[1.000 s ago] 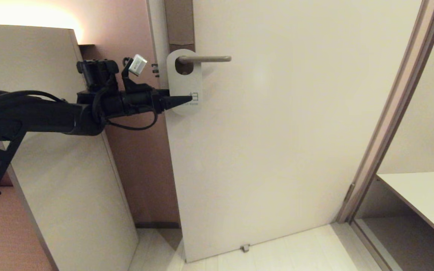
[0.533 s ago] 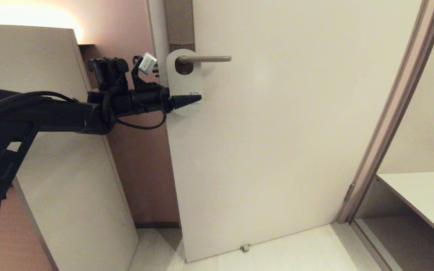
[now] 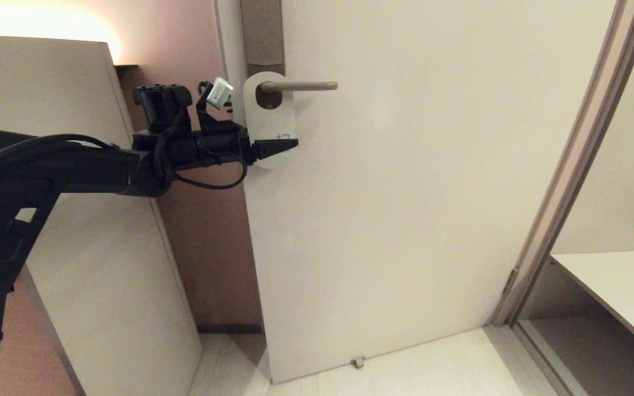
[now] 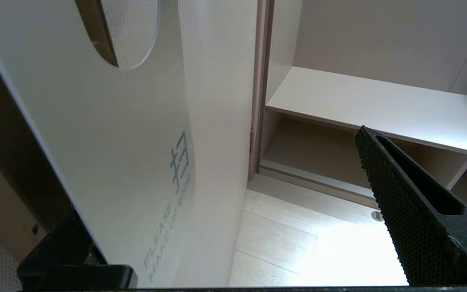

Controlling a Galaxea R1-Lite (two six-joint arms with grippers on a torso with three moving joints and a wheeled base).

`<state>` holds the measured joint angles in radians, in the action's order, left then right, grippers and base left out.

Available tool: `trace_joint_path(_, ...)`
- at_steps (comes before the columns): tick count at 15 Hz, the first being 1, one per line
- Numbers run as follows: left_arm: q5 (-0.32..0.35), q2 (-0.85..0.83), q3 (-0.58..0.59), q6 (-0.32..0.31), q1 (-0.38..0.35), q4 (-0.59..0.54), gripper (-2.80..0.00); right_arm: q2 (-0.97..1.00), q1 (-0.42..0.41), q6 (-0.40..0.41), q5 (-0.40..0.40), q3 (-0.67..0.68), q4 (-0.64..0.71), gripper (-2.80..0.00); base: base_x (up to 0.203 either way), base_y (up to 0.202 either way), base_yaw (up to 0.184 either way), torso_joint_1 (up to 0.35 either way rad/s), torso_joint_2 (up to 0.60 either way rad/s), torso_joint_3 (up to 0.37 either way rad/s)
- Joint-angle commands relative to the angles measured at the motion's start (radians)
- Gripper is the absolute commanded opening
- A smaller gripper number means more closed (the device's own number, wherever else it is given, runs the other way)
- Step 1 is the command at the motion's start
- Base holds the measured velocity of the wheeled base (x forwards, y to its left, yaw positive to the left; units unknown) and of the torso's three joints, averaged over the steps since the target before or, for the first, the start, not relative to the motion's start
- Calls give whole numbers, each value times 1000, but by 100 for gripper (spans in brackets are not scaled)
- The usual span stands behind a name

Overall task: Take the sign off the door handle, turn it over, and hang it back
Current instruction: Take down the sign

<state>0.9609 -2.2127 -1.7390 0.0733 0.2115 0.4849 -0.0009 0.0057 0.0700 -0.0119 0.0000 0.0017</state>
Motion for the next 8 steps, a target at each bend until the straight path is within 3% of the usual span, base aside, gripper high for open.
trace_joint_path(1,4,-12,-16,0,0,3,0,1,0,1,0,0,0,-280,0,0,0,0,0,0)
trace_joint_path(8,-11,-53,-62,0,6,0,0,1,0,1,0,0,0,-280,0,0,0,0,0,0)
